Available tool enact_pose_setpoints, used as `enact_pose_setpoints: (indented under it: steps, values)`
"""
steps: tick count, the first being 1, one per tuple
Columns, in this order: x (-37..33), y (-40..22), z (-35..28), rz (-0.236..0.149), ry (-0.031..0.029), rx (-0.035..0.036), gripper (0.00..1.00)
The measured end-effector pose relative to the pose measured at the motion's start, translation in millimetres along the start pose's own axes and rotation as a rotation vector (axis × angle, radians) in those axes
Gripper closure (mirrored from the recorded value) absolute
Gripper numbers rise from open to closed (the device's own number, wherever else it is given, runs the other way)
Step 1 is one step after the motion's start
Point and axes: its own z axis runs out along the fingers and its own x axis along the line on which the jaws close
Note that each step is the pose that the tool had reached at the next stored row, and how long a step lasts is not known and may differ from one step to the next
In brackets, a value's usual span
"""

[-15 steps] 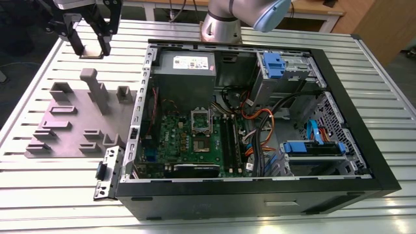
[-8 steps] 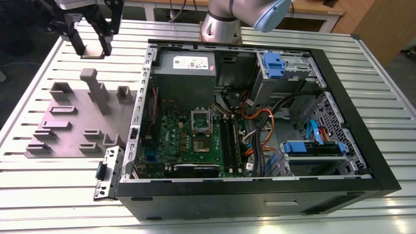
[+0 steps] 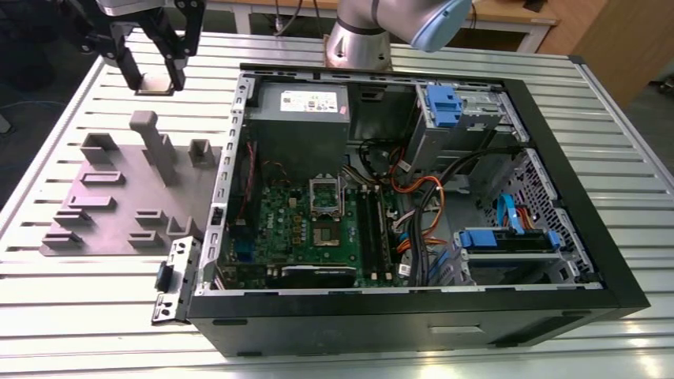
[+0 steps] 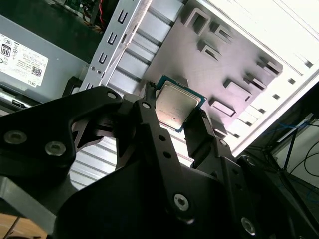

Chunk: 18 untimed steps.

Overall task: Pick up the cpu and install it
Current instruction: 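Pick up the cpu and move it towards the insertion slot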

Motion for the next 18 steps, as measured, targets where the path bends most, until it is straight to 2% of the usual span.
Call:
enact_pose_setpoints:
  steps: [5, 18]
  values:
    - [-3.4, -0.1, 0.0, 0.0, 0.0, 0.0, 0.53]
    - [-4.7, -4.9, 0.3, 0.0, 0.0, 0.0001, 0.53]
